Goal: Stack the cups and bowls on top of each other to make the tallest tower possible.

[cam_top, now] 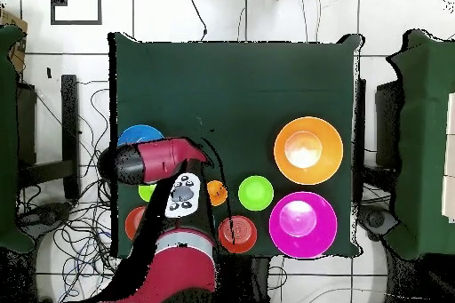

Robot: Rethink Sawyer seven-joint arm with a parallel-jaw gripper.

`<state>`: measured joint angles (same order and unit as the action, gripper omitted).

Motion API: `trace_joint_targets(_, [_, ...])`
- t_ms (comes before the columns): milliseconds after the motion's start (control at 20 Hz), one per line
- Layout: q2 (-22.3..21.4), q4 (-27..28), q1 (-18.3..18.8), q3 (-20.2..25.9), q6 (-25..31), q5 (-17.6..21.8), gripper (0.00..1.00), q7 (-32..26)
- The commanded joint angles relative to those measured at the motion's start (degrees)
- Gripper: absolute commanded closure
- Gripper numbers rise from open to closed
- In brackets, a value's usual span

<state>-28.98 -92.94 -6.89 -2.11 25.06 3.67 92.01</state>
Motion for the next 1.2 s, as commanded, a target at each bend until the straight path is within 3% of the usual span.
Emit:
trace_joint_targets(50, [5.3,0.2,-1.5,3.6,-5.0,-1.6,0.00,11.5])
trace_joint_targets(650, [8.8,2.2,-2.4,1.8,-8.4,0.1,0.00,12.6])
trace_joint_targets(800, [10.3,5.0,-4.1,-1.1,-6.7,0.5,0.00,13.1])
trace_joint_targets(1200, [10.0,3.7,-2.7,0.4,-8.4,0.8,0.00,11.9])
